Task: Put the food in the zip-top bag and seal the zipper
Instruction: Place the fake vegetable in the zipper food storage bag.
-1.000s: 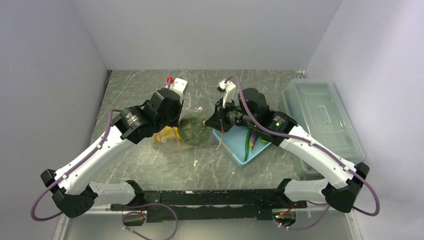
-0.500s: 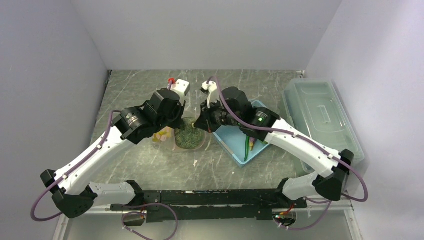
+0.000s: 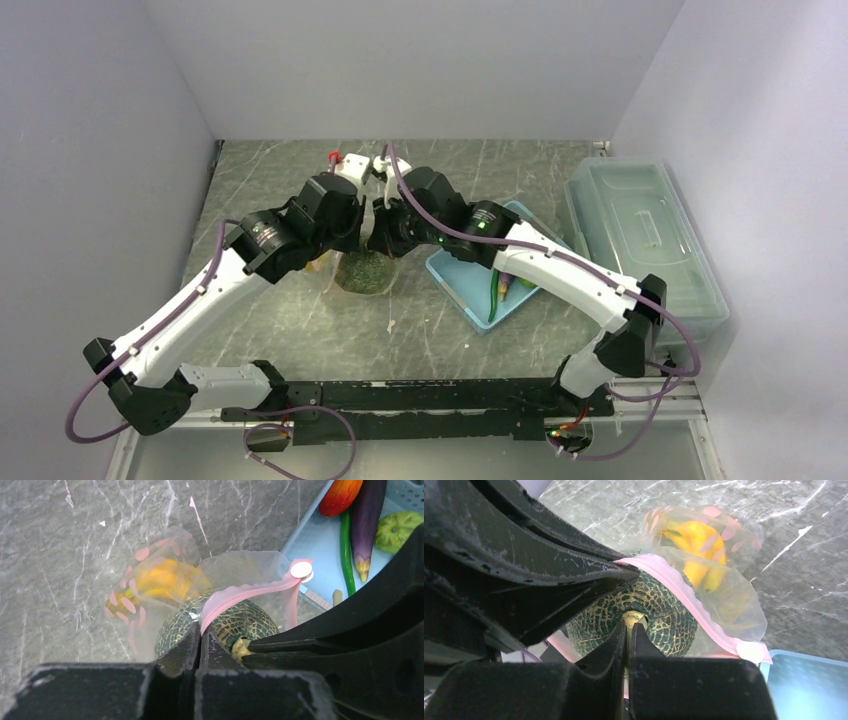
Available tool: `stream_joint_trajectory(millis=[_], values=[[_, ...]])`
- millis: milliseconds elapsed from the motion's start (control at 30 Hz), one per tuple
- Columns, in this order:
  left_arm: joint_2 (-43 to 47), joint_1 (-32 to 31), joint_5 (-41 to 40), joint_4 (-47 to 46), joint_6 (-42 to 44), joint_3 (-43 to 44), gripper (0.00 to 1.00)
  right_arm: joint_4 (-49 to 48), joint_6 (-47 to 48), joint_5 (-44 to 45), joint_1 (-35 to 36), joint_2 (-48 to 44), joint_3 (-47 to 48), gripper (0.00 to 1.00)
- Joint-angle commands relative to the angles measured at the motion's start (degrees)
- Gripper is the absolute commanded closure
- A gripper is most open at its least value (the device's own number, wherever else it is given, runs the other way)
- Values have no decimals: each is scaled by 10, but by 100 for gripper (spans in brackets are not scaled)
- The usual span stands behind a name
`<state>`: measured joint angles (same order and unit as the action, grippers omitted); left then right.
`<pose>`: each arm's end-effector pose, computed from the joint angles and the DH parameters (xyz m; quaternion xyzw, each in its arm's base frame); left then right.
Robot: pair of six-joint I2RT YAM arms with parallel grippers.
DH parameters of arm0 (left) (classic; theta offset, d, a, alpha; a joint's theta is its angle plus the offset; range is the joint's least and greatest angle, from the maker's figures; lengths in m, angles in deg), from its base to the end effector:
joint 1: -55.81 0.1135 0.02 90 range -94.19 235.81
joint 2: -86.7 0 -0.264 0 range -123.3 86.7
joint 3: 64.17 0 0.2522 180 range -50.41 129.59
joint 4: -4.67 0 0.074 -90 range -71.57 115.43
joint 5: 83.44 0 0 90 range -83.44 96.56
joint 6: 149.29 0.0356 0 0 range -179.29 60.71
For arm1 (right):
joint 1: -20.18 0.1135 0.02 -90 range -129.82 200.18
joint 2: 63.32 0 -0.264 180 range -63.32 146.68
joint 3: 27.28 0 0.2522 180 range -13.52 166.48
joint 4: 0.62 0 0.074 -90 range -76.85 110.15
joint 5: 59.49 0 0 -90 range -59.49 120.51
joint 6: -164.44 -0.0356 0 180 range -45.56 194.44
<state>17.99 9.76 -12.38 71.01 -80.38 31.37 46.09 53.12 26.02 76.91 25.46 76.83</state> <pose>0.1695 -0.1592 0.4048 0.1243 0.8862 -0.1086 0.4328 0.1903 0.2951 0.3871 -0.2832 0.8242 0.3345 0.3585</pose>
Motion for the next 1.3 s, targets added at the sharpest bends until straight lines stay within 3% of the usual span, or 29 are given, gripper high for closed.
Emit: stream_joint_trajectory(millis=[0, 400, 667, 733, 767, 933, 1267], values=[[-10, -16, 56, -39, 18, 19, 100, -16, -47, 36, 10, 48, 30, 100], [7, -16, 37, -21, -4, 29, 100, -64, -111, 95, 10, 70, -17, 100], [15, -15, 60, -22, -15, 40, 100, -73, -125, 112, 9, 71, -14, 93], [18, -16, 59, -22, -18, 40, 100, -71, -131, 113, 9, 74, -11, 85], [18, -16, 58, -20, -20, 41, 100, -72, -135, 115, 9, 71, -13, 76], [16, -15, 40, -9, -25, 41, 100, -83, -134, 135, 9, 42, -25, 60], [9, -15, -28, 13, -41, 39, 100, -62, -112, 175, 9, -46, -26, 44]])
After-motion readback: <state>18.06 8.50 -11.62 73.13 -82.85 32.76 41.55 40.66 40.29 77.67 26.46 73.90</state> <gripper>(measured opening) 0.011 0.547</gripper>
